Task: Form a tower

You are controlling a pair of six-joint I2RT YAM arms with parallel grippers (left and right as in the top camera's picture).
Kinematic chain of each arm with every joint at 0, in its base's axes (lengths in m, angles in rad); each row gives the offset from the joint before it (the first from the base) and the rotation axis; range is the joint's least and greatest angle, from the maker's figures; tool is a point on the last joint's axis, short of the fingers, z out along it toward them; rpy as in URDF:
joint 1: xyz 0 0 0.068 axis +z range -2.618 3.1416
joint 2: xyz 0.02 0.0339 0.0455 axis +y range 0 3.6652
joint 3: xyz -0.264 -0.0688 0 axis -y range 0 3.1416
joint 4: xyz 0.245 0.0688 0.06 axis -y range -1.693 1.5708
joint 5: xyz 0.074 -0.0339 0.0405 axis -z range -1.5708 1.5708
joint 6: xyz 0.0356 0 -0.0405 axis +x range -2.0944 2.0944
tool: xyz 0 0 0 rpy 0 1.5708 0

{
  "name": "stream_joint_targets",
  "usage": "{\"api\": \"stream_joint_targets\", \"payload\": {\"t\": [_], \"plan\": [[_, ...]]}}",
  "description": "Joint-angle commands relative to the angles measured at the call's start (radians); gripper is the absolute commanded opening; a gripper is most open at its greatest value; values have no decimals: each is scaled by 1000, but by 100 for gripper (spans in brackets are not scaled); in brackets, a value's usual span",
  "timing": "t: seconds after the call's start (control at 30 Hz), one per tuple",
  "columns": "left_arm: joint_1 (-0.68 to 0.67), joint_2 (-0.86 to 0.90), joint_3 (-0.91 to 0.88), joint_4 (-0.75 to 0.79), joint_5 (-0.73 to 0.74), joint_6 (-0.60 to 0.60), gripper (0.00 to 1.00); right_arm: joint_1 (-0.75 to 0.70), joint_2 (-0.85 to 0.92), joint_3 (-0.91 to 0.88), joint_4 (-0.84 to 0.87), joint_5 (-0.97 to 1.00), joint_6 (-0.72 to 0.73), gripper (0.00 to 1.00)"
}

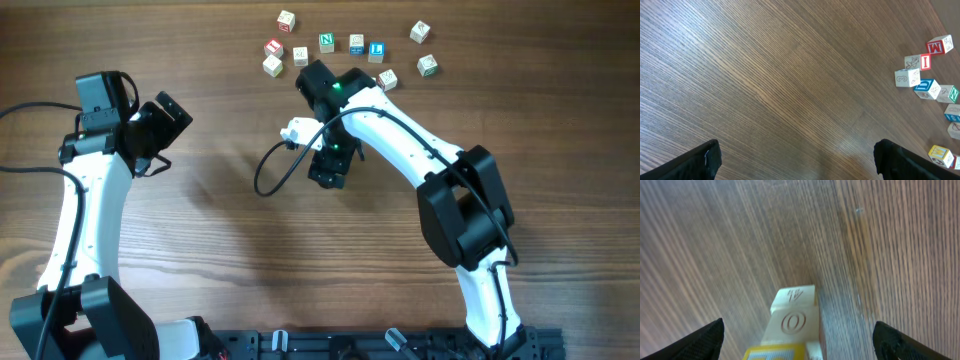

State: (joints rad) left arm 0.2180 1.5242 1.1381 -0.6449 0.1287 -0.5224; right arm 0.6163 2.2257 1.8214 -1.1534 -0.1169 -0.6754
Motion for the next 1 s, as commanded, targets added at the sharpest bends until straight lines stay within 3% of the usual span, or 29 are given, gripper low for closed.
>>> {"api": "stream_joint_targets", "payload": {"t": [0.0, 0.27, 0.97], "plan": [[0, -2, -6, 0, -7, -9, 100, -3, 11, -47, 24, -27, -13, 95], [0, -2, -6, 0, -7, -9, 100, -3, 11, -48, 35, -19, -13, 82], [0, -2, -6, 0, -7, -9, 100, -3, 11, -66, 51, -19, -13, 86]]}}
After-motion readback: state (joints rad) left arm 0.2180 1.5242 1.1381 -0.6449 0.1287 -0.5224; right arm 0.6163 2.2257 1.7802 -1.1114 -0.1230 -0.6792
